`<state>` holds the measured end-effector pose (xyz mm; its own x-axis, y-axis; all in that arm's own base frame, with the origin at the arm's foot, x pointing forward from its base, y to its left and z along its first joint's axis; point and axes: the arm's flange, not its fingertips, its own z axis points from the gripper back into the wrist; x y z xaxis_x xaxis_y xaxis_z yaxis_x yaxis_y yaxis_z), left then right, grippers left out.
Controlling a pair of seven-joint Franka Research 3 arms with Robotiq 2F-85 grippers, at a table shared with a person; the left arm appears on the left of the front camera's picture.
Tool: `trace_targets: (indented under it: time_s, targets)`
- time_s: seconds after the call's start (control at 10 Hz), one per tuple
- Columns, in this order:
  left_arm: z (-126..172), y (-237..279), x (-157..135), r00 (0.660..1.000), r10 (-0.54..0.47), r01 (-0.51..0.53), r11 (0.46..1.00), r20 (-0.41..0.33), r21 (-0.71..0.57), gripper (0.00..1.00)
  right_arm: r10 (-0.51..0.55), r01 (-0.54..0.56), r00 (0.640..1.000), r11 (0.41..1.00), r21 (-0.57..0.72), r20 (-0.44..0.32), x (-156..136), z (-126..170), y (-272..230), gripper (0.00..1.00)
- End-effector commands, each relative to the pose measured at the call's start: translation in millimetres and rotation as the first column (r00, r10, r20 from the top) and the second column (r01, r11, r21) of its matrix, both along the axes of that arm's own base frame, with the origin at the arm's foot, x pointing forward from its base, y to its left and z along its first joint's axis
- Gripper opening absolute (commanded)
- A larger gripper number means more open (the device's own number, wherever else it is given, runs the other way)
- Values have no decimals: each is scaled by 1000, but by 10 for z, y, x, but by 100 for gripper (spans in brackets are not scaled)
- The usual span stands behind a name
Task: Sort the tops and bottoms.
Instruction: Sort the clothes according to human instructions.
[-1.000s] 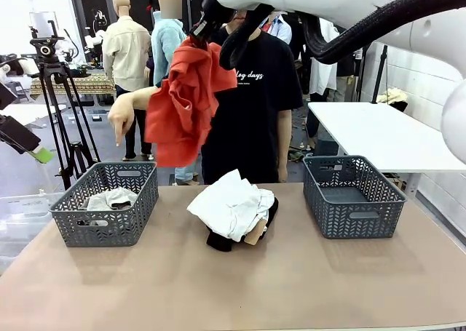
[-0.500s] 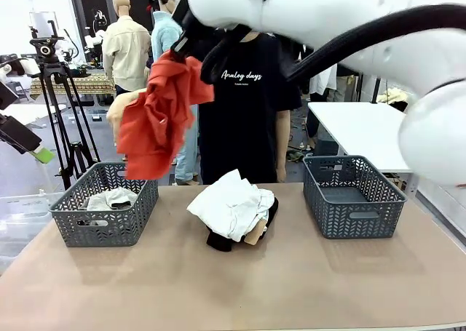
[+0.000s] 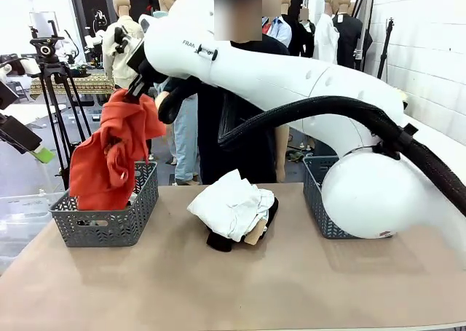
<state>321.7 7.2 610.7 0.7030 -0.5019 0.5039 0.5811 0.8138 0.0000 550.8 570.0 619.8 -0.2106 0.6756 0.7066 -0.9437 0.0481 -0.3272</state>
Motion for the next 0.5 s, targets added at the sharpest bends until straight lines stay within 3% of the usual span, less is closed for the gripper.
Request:
trace_targets:
  time_s: [0.0, 0.4]
  targets:
    - [20, -7, 24, 1000, 12, -12, 1000, 6, -8, 100, 101, -100, 995, 995, 19, -19, 1249, 652, 1157, 0]
    - [20, -7, 24, 1000, 12, -12, 1000, 6, -8, 100, 104, -98, 992, 991, 90, -67, 1527, 210, 1431, 0]
